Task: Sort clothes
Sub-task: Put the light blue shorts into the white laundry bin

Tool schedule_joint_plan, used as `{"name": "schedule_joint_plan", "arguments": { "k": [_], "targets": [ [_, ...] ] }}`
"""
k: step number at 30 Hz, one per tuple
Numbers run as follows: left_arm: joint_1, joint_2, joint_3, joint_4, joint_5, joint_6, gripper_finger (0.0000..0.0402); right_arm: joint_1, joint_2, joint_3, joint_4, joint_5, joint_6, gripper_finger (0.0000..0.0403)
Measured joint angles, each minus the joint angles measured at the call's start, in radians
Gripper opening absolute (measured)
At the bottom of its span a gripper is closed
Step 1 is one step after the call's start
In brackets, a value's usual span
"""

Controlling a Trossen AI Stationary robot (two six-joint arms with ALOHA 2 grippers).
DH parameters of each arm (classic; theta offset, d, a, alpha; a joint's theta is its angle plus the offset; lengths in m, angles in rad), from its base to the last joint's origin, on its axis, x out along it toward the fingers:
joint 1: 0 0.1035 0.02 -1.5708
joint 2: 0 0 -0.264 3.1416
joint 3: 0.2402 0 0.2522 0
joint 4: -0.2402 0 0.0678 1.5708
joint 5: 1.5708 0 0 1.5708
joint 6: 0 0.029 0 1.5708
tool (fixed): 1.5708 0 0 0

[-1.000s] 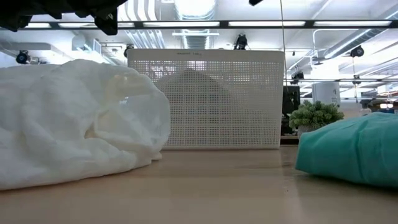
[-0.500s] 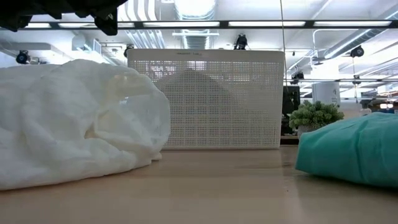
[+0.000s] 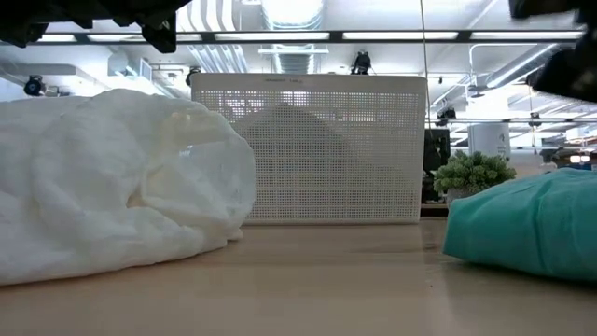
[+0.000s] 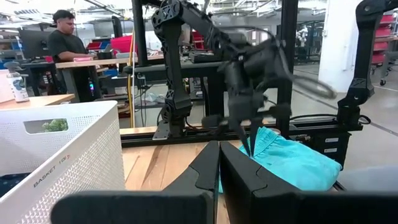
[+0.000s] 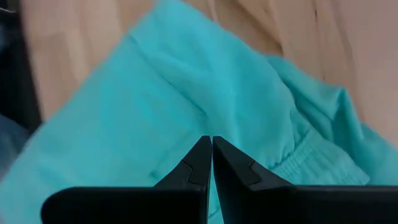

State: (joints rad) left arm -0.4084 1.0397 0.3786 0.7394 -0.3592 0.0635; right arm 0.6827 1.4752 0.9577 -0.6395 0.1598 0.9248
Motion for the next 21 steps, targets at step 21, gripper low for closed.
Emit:
{"name": "schedule_joint_plan", "arguments": {
  "k": [21],
  "targets": [
    [0.003, 0.000, 0.000, 0.000, 0.001, 0.002, 0.0000, -0.299, -0.004, -0.119, 0.170, 0.103, -0.203, 0.0000]
  ]
}}
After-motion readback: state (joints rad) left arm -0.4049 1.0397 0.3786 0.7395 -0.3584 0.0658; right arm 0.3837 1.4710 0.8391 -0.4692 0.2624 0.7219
